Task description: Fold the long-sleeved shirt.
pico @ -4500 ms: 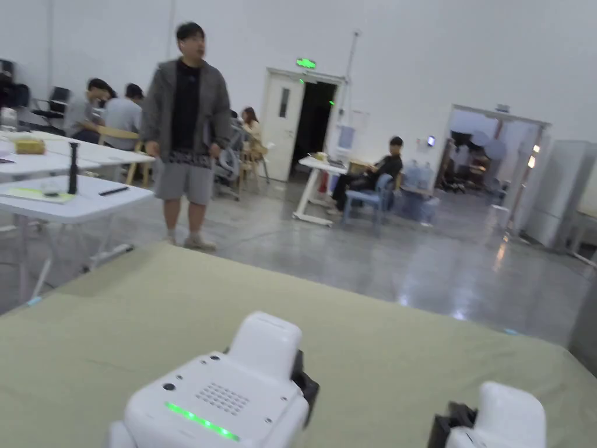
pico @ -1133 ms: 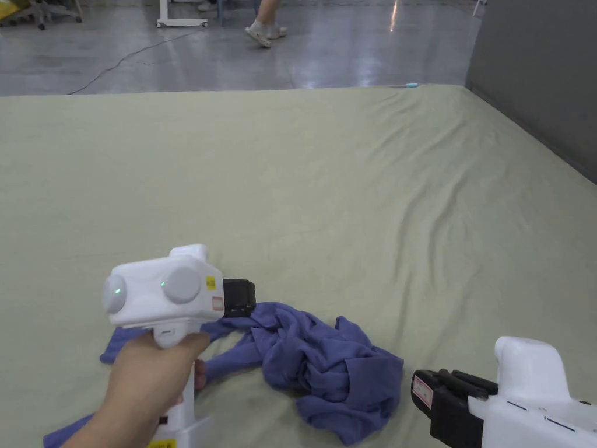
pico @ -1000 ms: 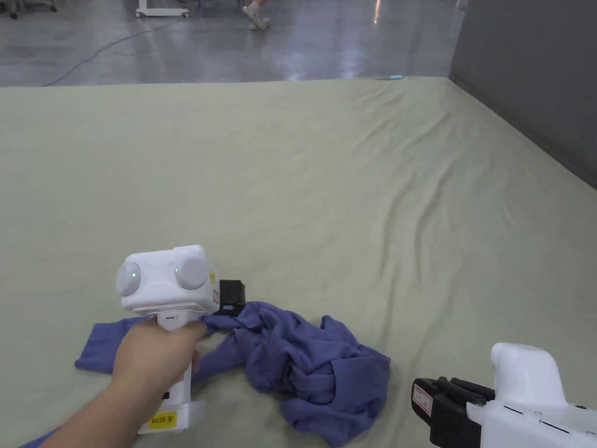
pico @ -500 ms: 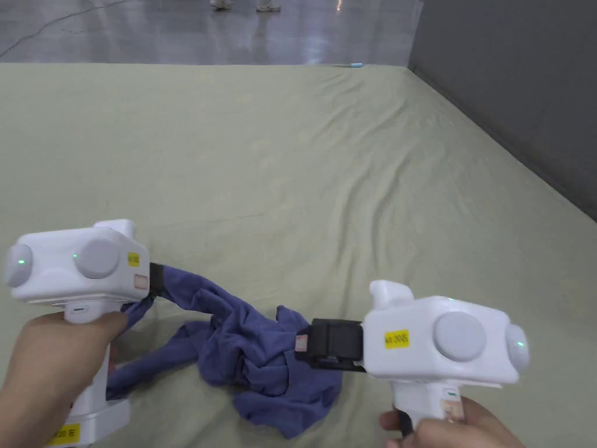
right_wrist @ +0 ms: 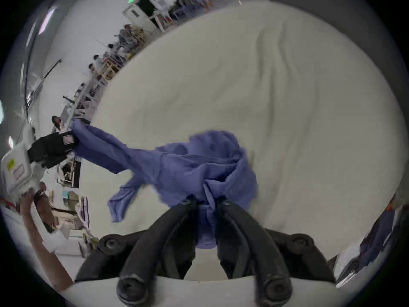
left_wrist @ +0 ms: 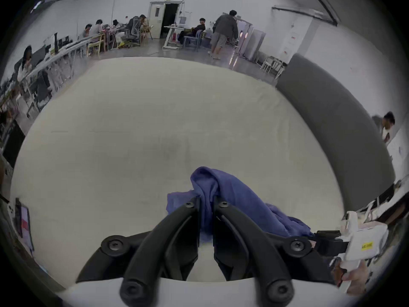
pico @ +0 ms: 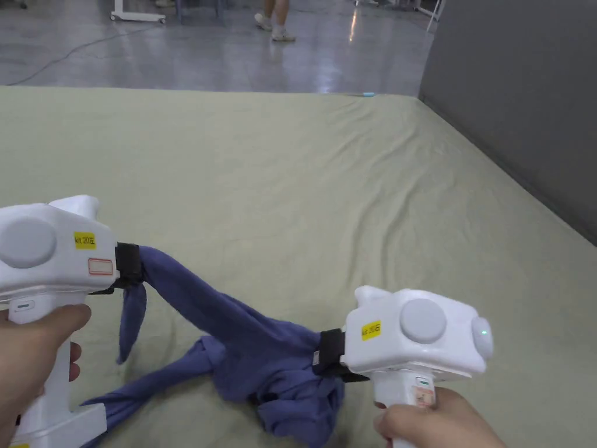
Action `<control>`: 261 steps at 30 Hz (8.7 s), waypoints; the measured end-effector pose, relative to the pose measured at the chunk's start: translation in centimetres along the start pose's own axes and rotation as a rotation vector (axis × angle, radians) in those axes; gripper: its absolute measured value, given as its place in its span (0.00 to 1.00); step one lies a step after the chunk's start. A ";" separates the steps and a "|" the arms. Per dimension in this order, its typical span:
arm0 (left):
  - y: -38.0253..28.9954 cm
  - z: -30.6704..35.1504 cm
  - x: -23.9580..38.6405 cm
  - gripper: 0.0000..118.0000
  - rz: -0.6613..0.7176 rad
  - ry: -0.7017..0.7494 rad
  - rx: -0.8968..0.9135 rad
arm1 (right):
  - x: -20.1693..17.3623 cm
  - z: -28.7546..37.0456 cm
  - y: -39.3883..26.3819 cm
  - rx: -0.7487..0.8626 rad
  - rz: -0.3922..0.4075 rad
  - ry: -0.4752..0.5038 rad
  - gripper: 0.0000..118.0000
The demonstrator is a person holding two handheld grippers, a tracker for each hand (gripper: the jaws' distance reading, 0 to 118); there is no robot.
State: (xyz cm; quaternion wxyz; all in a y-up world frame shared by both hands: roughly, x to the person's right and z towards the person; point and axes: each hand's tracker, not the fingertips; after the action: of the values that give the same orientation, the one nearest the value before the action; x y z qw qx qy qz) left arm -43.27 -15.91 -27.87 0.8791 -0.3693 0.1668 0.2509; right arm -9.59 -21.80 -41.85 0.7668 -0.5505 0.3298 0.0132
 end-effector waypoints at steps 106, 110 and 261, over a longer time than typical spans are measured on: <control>-8.7 -17.8 4.7 0.78 -0.272 0.005 -0.324 | 0.6 5.5 -13.0 0.063 0.126 -0.032 0.00; -10.7 -21.6 5.9 0.65 -0.326 0.072 -0.322 | 1.8 5.3 -12.1 0.056 0.120 -0.094 0.00; -1.1 -22.2 -6.0 0.54 -0.211 0.147 -0.282 | 0.4 -0.6 -9.3 -0.020 0.123 -0.101 0.00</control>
State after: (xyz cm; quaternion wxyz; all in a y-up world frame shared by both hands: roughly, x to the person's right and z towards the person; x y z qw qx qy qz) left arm -49.95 -34.76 -39.35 0.8254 -0.5217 0.1542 0.1508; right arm -6.01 -26.08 -34.39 0.7747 -0.5354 0.3239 0.0913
